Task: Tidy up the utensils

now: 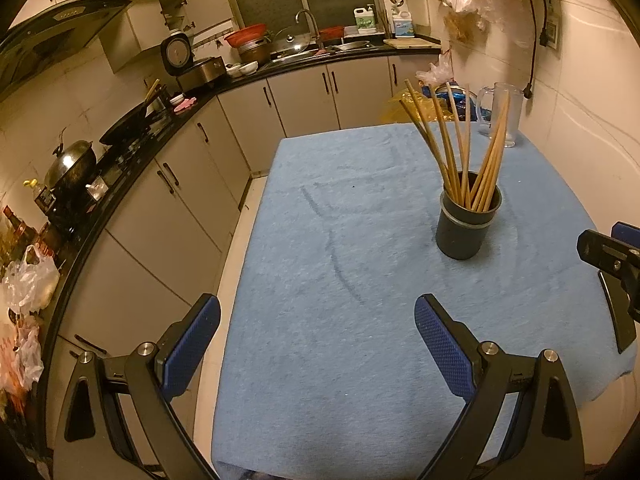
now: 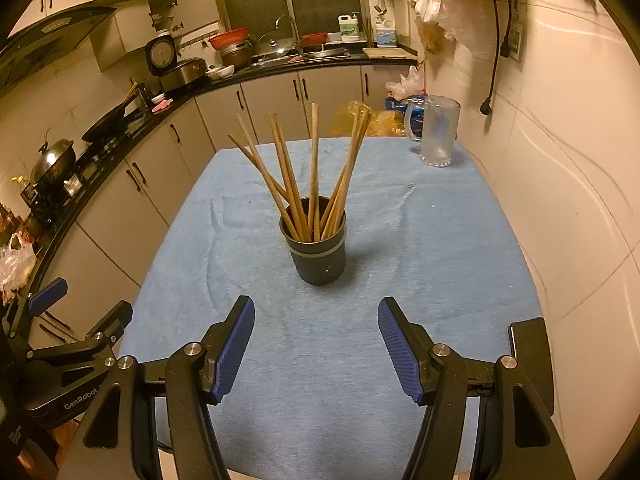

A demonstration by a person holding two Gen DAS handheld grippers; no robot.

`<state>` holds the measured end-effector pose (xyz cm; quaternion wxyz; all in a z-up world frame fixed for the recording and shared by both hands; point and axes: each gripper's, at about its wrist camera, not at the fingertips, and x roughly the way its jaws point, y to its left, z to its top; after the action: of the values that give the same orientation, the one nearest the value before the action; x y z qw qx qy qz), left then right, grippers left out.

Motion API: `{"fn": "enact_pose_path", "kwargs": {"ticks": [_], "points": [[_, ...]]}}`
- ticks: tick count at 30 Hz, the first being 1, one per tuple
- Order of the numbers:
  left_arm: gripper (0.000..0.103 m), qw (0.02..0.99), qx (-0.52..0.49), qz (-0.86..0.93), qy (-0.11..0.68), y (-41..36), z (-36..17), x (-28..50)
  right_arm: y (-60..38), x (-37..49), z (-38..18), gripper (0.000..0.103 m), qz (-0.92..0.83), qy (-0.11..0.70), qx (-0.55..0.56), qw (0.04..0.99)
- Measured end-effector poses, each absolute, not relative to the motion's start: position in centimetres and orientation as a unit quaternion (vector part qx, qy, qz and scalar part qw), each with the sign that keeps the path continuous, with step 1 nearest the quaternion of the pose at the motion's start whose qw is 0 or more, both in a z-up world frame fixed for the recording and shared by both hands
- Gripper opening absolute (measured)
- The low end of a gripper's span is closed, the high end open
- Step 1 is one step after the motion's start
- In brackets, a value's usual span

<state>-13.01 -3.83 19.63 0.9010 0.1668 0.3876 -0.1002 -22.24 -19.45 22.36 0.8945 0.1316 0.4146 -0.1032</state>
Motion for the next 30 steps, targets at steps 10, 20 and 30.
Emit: {"fn": "enact_pose_path", "kwargs": {"ticks": [10, 20, 30], "points": [[0.097, 0.899, 0.167, -0.097, 0.392, -3.5, 19.3, -12.5, -19.2, -21.6, 21.7, 0.069, -0.098, 0.421, 0.133, 0.892], [0.097, 0.896, 0.166, -0.103, 0.399, -3.5, 19.0, -11.6, -19.3, -21.1, 21.4, 0.069, -0.097, 0.427, 0.131, 0.889], [0.097, 0.889, 0.165, -0.102, 0.414, -5.2, 17.2, -10.1, -21.5, -19.8, 20.0, 0.069, -0.102, 0.444, 0.138, 0.879]]}}
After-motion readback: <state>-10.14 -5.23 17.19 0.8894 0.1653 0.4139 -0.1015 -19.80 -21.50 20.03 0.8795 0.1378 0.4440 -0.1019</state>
